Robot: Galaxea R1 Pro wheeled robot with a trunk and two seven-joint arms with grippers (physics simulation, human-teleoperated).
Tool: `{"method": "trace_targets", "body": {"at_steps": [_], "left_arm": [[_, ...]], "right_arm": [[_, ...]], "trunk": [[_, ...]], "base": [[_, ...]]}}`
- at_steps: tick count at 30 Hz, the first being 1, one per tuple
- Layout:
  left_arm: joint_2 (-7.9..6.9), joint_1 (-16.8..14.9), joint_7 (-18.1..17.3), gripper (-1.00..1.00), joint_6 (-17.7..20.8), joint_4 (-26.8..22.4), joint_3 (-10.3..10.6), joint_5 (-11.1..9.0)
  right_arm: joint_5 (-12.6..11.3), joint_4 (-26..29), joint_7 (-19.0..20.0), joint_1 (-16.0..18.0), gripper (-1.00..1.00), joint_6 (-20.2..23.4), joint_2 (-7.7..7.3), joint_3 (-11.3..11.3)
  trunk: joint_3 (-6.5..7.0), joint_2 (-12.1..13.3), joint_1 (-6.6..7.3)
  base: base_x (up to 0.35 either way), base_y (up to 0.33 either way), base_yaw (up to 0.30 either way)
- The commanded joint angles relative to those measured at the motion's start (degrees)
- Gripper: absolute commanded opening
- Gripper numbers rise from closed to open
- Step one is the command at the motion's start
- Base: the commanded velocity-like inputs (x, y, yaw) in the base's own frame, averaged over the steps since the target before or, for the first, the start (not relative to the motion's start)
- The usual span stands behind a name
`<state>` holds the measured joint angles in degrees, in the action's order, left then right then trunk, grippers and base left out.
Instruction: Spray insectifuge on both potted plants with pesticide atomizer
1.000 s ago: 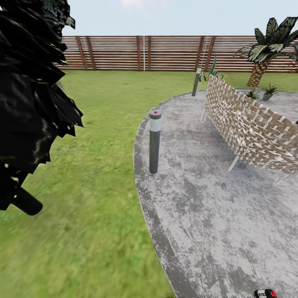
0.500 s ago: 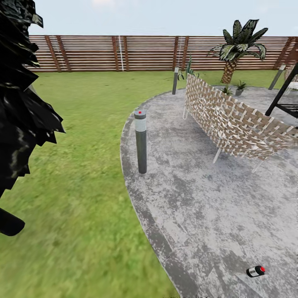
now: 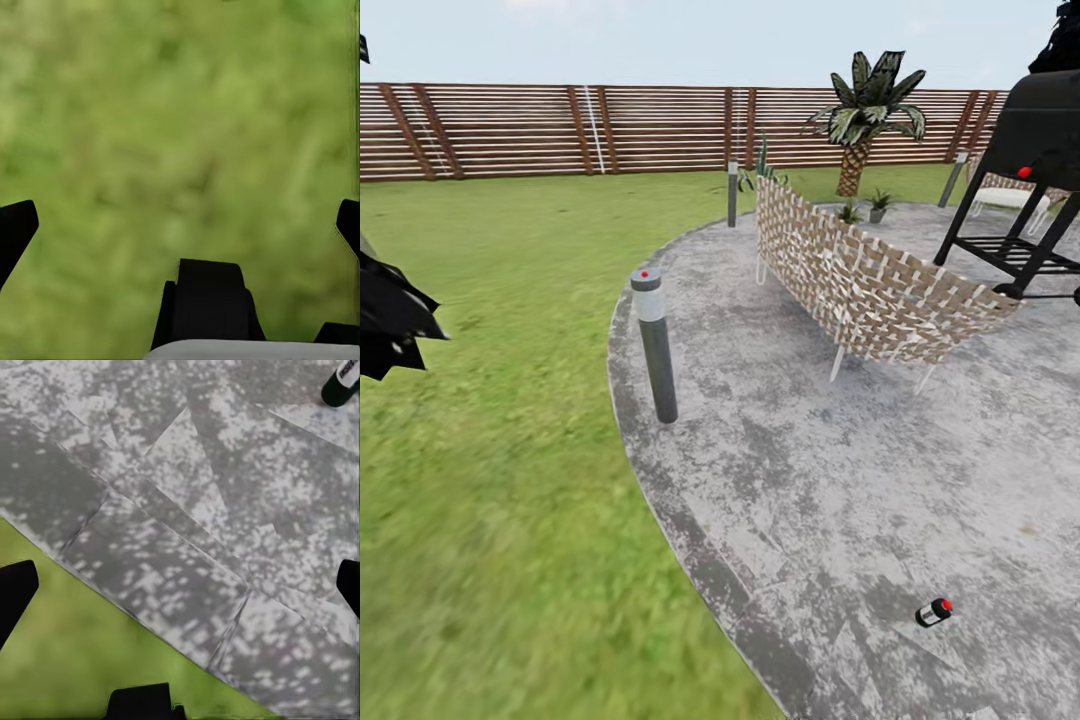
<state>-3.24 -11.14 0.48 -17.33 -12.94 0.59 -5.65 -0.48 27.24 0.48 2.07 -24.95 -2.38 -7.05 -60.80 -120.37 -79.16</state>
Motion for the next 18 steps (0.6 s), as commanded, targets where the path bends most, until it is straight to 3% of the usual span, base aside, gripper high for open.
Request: {"method": "trace_targets", "body": {"at_steps": [1,18], "left_arm": [[-0.01,-0.02,-0.04,1.0,-0.16,0.02,0.11,-0.54],[-0.01,-0.03,-0.04,1.0,-0.16,0.02,0.11,-0.54]], "right_arm": [[-0.05,-0.07,0.05,0.04,1.0,-0.19,0.01,-0.07],[-0.05,-0.06,0.05,0.04,1.0,-0.19,0.01,-0.07]], "trunk": [[-0.04,-0.01,0.01],[-0.04,-0.01,0.01]], "base": [[0.0,0.0,-0.3],[0.0,0.0,-0.3]]}}
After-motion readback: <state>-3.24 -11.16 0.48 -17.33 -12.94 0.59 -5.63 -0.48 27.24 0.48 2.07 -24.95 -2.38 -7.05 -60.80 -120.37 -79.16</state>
